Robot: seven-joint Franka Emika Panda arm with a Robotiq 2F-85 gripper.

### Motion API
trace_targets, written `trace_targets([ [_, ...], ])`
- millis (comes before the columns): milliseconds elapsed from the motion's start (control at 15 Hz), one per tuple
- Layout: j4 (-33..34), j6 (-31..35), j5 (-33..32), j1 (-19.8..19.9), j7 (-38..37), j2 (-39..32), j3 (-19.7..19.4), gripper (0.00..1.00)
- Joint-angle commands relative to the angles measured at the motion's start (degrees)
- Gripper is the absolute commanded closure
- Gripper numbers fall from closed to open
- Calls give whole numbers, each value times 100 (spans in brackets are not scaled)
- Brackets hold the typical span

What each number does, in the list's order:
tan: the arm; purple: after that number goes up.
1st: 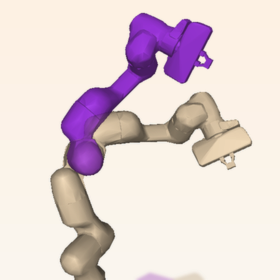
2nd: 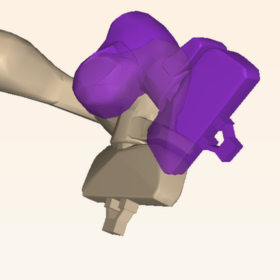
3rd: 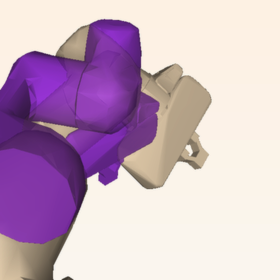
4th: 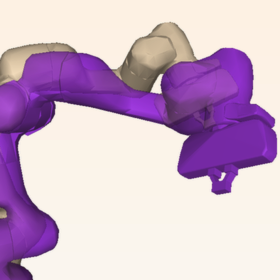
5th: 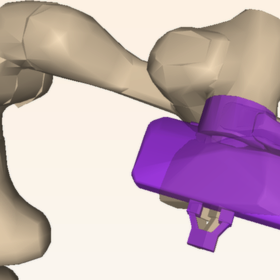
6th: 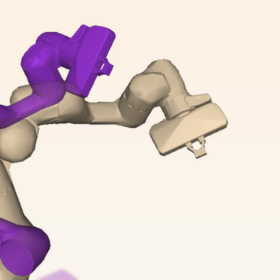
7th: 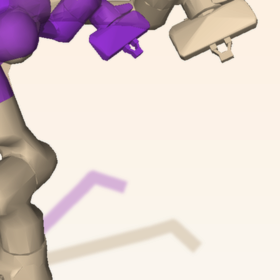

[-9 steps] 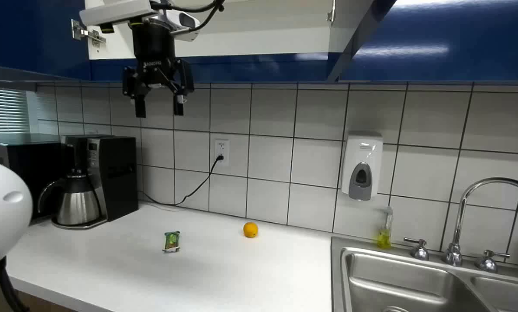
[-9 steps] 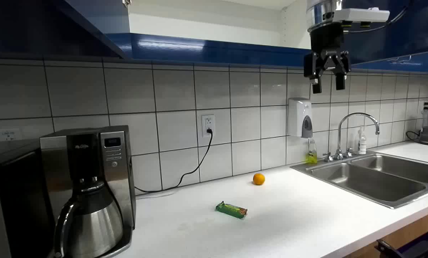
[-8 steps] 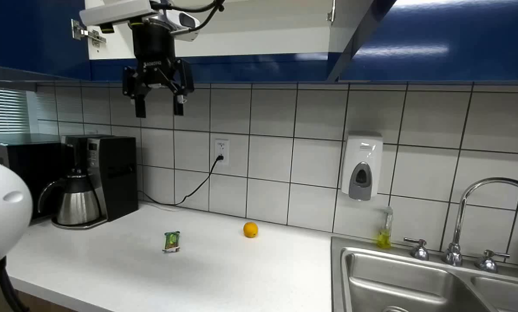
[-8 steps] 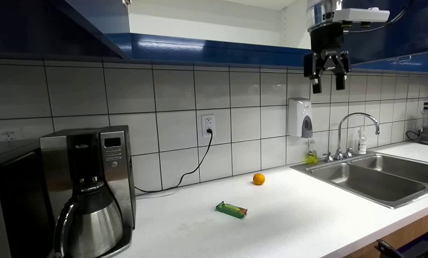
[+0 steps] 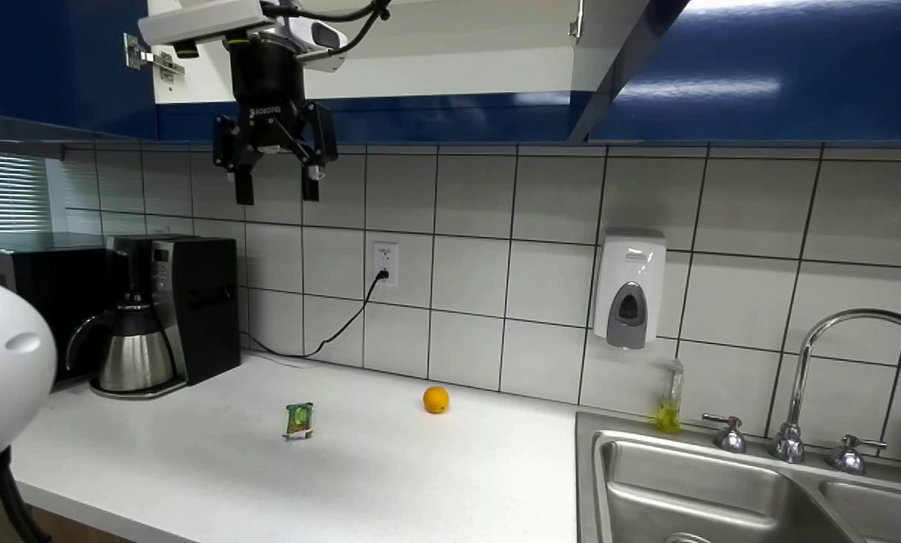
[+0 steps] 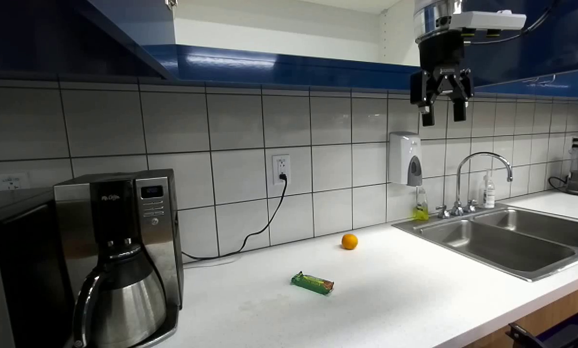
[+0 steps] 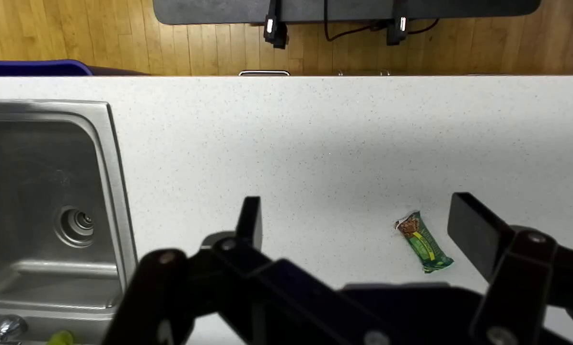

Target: Put the green packet in the open upper cabinet.

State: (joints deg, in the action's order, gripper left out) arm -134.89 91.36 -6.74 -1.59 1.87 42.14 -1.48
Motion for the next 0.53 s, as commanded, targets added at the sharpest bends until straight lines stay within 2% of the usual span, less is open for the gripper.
trace_targets([
  [0,9,-5,22,46,23,-5,32,0],
  [467,-181,44,12,19,75,-273,34,0],
])
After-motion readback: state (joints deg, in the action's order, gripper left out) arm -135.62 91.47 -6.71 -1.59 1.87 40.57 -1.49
